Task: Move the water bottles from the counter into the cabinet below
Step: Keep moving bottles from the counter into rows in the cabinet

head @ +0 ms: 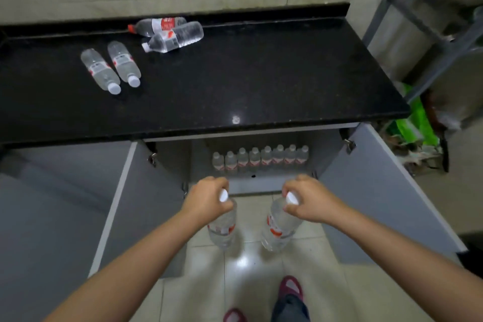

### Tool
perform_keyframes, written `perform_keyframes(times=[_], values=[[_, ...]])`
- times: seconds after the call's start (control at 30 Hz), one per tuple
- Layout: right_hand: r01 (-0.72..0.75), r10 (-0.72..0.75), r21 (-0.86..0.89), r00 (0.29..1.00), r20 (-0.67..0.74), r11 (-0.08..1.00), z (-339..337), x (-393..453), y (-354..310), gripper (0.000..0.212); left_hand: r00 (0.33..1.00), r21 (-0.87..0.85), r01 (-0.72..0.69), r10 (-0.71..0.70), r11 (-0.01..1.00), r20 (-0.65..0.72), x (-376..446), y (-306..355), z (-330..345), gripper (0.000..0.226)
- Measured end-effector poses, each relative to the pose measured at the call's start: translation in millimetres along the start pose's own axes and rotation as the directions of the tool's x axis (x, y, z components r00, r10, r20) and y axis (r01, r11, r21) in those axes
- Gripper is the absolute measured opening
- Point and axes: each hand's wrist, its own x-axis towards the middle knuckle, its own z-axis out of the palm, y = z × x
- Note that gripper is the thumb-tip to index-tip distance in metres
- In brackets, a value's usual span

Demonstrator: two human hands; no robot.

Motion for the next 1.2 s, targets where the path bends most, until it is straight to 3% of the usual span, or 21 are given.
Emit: perform_keyframes(times=[0.2, 0.3, 0.47, 0.67, 0.73, 0.93, 1.2], values=[[-0.124, 0.122, 0.040, 0.991, 0.058, 0.991, 37.1, 50.9, 53.3, 0.027, 0.981, -0.080, 0.171, -0.162, 0.982, 0.108, 51.5, 2.8, 73.6, 0.025], [-0.180, 0.176, 0.055, 0.982, 0.061, 0.982, 53.4, 85.3, 84.8, 0.014, 0.961, -0.162, 0.268, -0.251, 0.950, 0.118, 88.8, 4.1, 104.3, 0.024], [-0.257, 0.256, 0.070, 0.966, 0.023, 0.964, 91.4, 154.2, 131.4, 0.032, 0.930, -0.239, 0.361, -0.332, 0.901, 0.155, 150.6, -17.1, 162.4, 0.031], [-0.265, 0.272, 0.103, 0.960, -0.061, 0.959, 167.8, 250.9, 168.8, 0.040, 0.938, -0.268, 0.339, -0.346, 0.902, 0.024, 226.0, -74.5, 244.5, 0.038], [-0.244, 0.253, 0.114, 0.965, -0.072, 0.963, 198.6, 284.0, 176.2, 0.046, 0.931, -0.271, 0.335, -0.361, 0.902, -0.049, 249.5, -99.2, 269.4, 0.037], [-0.095, 0.107, 0.081, 0.980, -0.165, 0.992, 275.8, 374.4, 172.6, 0.013, 0.914, -0.220, 0.276, -0.326, 0.936, -0.241, 299.8, -179.0, 327.1, 0.034], [0.261, -0.261, -0.140, 0.965, 0.017, 0.955, 314.0, 418.4, 133.4, 0.034, 0.968, 0.025, 0.219, -0.214, 0.975, -0.127, 316.3, -249.9, 325.9, 0.038]])
